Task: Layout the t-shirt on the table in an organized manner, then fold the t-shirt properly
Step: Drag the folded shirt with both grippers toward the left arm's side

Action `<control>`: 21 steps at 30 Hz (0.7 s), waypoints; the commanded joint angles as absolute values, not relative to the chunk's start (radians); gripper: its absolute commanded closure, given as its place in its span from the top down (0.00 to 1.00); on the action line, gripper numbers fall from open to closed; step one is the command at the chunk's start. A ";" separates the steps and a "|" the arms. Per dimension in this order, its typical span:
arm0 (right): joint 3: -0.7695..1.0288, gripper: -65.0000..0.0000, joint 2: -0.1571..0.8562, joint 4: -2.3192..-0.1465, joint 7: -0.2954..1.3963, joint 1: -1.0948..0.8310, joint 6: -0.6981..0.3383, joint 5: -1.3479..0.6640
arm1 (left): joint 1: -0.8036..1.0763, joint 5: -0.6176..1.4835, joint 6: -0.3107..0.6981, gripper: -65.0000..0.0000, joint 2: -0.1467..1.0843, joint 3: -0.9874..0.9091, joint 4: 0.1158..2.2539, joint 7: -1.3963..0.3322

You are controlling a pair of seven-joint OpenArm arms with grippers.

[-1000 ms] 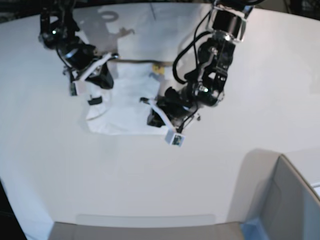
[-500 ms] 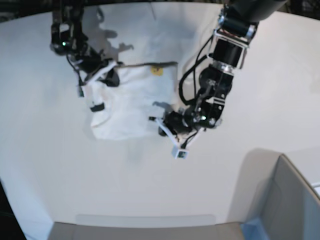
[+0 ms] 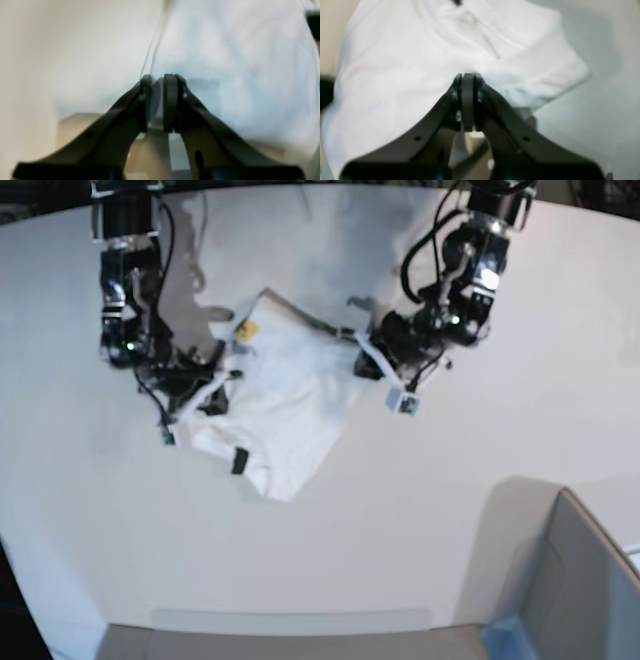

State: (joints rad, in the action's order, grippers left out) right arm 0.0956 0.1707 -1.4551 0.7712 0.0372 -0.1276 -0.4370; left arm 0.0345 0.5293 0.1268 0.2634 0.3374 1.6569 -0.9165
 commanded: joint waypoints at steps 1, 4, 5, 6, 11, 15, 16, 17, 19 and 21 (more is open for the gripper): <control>0.085 0.03 0.176 -1.442 0.785 0.073 -0.113 -0.403 | 0.079 0.515 0.122 0.13 0.266 0.315 1.701 -0.947; 0.033 0.03 0.174 -1.368 0.785 0.148 -0.113 -0.363 | 0.165 0.516 0.122 0.13 0.266 0.269 1.787 -0.947; 0.007 0.03 0.174 -1.345 0.785 0.168 -0.113 -0.354 | 0.186 0.516 0.122 0.13 0.266 0.255 1.813 -0.947; -0.019 0.03 0.174 -1.325 0.785 0.186 -0.113 -0.349 | 0.205 0.516 0.122 0.13 0.266 0.248 1.837 -0.947; -0.105 0.03 0.174 -1.317 0.783 0.223 -0.113 -0.344 | 0.242 0.516 0.122 0.13 0.271 0.242 1.925 -0.949; -0.107 0.03 0.179 -1.457 0.783 0.189 -0.113 -0.344 | 0.237 0.516 0.122 0.13 0.266 0.223 1.994 -0.949; -0.107 0.03 0.182 -1.501 0.783 0.168 -0.113 -0.344 | 0.237 0.516 0.122 0.13 0.263 0.214 2.005 -0.949; -0.105 0.03 0.183 -1.560 0.783 0.145 -0.111 -0.344 | 0.236 0.516 0.122 0.13 0.249 0.203 2.014 -0.949; -0.077 0.03 0.191 -1.649 0.783 0.102 -0.111 -0.343 | 0.205 0.516 0.122 0.13 0.226 0.191 2.015 -0.949; -0.033 0.03 0.191 -1.728 0.783 0.062 -0.111 -0.337 | 0.151 0.516 0.122 0.13 0.202 0.202 2.014 -0.949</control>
